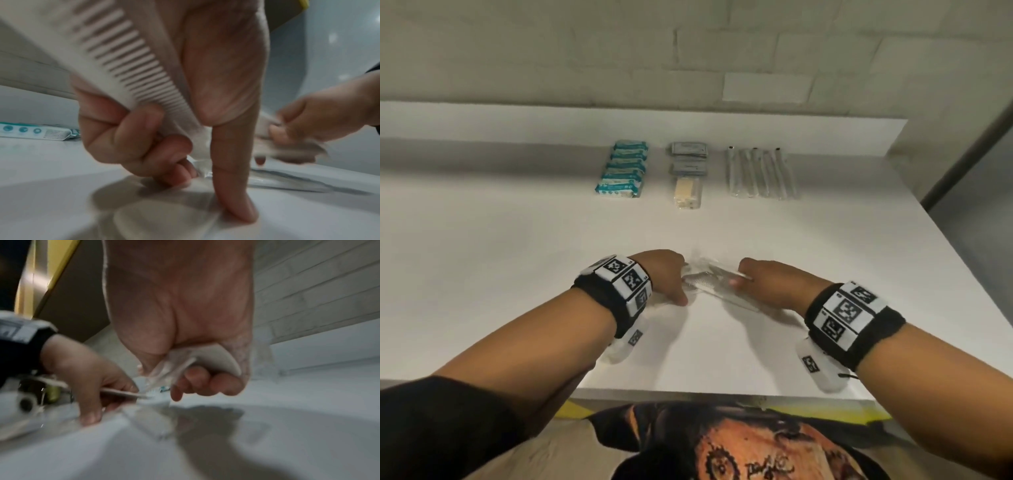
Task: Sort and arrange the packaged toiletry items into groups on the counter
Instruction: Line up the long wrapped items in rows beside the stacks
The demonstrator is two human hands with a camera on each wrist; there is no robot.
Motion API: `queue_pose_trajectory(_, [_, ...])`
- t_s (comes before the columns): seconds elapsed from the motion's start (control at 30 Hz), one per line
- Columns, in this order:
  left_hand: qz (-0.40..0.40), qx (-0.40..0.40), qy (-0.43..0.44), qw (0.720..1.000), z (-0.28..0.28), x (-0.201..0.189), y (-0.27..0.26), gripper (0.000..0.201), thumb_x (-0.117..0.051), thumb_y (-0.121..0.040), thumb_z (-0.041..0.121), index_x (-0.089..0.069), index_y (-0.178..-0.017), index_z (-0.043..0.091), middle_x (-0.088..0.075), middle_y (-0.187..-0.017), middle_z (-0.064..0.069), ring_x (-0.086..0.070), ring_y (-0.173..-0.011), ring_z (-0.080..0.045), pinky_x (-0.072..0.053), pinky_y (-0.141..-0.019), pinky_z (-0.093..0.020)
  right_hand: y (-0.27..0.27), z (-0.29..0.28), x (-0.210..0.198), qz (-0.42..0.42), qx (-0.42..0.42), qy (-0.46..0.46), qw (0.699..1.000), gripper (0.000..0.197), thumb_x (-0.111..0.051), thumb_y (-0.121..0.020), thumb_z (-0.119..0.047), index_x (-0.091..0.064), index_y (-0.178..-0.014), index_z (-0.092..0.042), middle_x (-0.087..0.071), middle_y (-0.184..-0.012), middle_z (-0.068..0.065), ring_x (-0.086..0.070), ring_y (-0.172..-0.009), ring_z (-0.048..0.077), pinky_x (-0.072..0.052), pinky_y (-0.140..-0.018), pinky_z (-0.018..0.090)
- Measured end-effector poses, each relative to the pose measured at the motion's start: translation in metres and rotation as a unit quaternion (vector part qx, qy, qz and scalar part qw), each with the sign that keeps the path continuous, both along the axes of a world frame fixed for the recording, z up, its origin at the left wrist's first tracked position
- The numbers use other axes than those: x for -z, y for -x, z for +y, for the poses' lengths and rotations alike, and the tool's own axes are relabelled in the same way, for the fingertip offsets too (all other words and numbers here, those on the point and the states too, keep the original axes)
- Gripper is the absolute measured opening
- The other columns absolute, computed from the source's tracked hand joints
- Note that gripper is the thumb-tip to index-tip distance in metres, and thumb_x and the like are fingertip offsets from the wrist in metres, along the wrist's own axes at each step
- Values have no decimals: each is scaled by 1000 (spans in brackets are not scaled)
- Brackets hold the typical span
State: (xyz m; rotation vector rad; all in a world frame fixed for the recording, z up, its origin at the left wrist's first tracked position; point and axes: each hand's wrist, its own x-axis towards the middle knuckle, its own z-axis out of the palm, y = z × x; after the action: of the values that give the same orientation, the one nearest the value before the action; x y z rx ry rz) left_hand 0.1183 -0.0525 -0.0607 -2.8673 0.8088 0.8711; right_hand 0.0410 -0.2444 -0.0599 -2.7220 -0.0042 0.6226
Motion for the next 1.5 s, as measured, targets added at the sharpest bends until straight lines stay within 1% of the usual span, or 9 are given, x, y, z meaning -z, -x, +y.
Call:
queue_pose_trajectory(0.13, [6, -3, -8, 1000, 2, 2, -1, 52, -71, -78, 43, -53, -117, 13, -59, -113, -3, -55, -94, -21, -42, -77, -28, 2, 15, 15, -10, -7, 79, 997, 56, -66, -74, -59, -48, -111, -21, -52, -102, -1, -52, -83, 17, -40, -66, 32])
queue_pose_trajectory(0.4, [-16, 36, -5, 999, 2, 7, -1, 41, -63, -84, 39, -55, -117, 16, -61, -116, -3, -58, -104, -22, -46, -83, -30, -5, 17, 6, 25, -7, 55, 998, 32, -63, -83, -20, -41, -107, -18, -55, -91, 0, -48, -67, 13, -35, -52, 25])
queue_pose_trajectory(0.63, [-56, -4, 140, 989, -34, -4, -9, 19, -55, -91, 33, -40, -92, 21, -51, -88, 3, -51, -80, -19, -36, -64, -30, -6, -87, -20, -3, 194, 21, 981, 31, -64, -85, -21, -40, -104, -15, -50, -80, -1, -48, -61, 12, -36, -48, 24])
queue_pose_trajectory(0.83, [-32, -31, 253, 967, -121, -9, -16, 20, -58, -91, 35, -46, -94, 20, -50, -83, 6, -50, -80, -18, -35, -65, -29, 8, -169, -9, 56, 221, 68, 971, 45, -70, -78, -32, -49, -114, -15, -57, -105, 1, -54, -88, 17, -42, -66, 25])
queue_pose_trajectory(0.97, [11, -29, 278, 960, -179, -7, -16, 21, -61, -90, 36, -56, -100, 18, -55, -87, 5, -53, -83, -17, -39, -70, -28, 8, -201, -6, -99, 287, -50, 952, 61, -71, -75, -52, -52, -126, -25, -55, -124, 2, -55, -112, 21, -48, -94, 33])
queue_pose_trajectory(1.1, [154, -77, 420, 891, -229, -2, -8, 20, -65, -86, 37, -63, -92, 18, -68, -86, 0, -64, -81, -22, -48, -75, -33, 0, -221, -20, -115, 313, -338, 880, 66, -74, -83, -23, -38, -139, -21, -64, -100, 13, -62, -78, 24, -48, -69, 37])
queue_pose_trajectory(1.27, [271, -169, 567, 759, -269, -1, 6, 37, -45, -100, 34, -62, -117, 5, -73, -100, -15, -70, -86, -20, -52, -80, -32, -12, -249, -21, -166, 292, -433, 836, 76, -65, -84, 5, -30, -145, -23, -54, -80, 14, -62, -60, 17, -46, -48, 16])
queue_pose_trajectory(1.4, [256, -204, 511, 794, -278, 9, 1, 53, -32, -94, 63, -65, -117, 27, -73, -108, -7, -68, -99, -27, -50, -80, -38, -25, -264, -17, -187, 243, -434, 847, 76, -58, -84, 9, -36, -144, -32, -52, -74, 8, -61, -61, 19, -53, -58, 26])
queue_pose_trajectory(1.5, [267, -253, 490, 790, -281, 8, -9, 52, -27, -99, 56, -64, -111, 22, -74, -97, -12, -70, -84, -29, -50, -64, -30, -38, -273, -12, -177, 243, -379, 875, 84, -55, -86, 6, -24, -149, -41, -53, -82, 10, -61, -66, 21, -55, -64, 30])
